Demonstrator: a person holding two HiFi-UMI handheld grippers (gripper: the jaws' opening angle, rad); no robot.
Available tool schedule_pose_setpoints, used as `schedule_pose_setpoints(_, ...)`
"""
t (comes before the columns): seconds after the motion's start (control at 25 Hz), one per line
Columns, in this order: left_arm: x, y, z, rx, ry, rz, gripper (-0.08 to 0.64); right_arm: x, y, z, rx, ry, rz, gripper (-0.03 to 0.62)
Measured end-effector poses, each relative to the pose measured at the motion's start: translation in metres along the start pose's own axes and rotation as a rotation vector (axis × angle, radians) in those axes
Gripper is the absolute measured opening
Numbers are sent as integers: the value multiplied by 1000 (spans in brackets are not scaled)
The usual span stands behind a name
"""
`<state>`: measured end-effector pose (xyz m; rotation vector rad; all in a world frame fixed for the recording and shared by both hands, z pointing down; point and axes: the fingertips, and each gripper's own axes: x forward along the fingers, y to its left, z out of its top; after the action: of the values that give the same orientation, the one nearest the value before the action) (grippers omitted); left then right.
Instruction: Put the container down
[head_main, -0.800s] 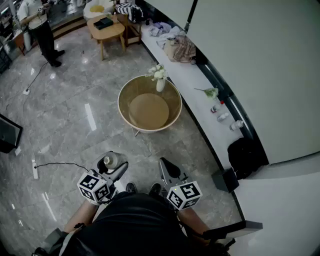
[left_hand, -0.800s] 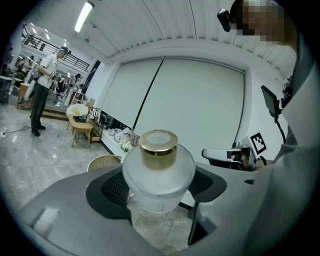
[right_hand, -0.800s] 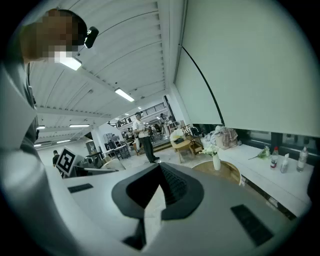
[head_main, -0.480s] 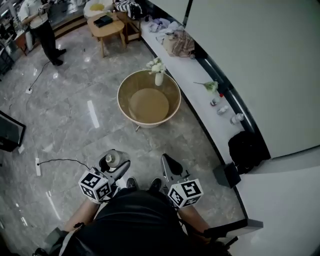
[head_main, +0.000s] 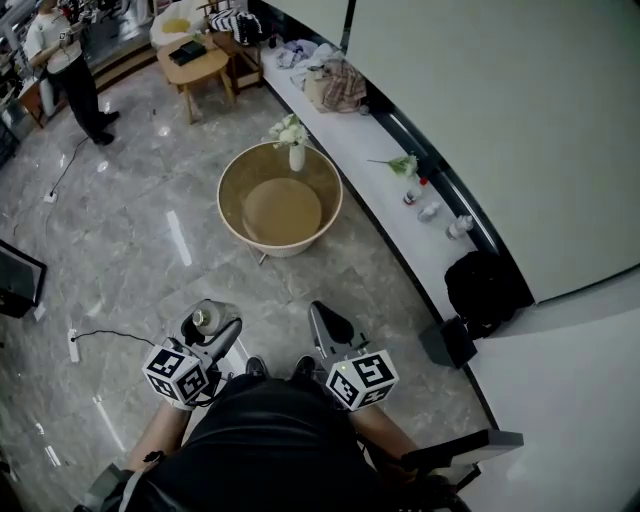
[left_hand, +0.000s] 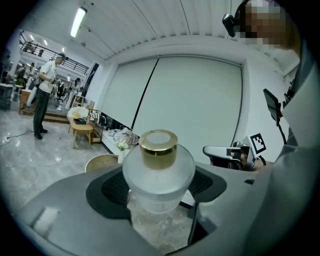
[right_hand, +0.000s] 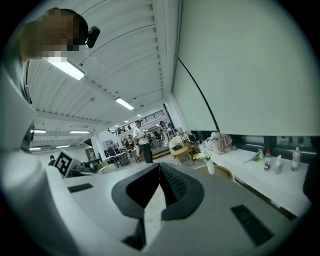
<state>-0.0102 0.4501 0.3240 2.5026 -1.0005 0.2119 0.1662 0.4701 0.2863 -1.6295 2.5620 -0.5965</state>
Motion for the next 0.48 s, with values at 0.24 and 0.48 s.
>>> schedule_pose_setpoints(0.24, 9, -4, -4, -13, -32, 46, 337, -2, -13, -3, -117, 35, 17, 6)
schedule_pose_setpoints(0.48, 9, 19, -20, -80, -36, 99, 337, 10, -26, -18, -132, 100, 33, 6)
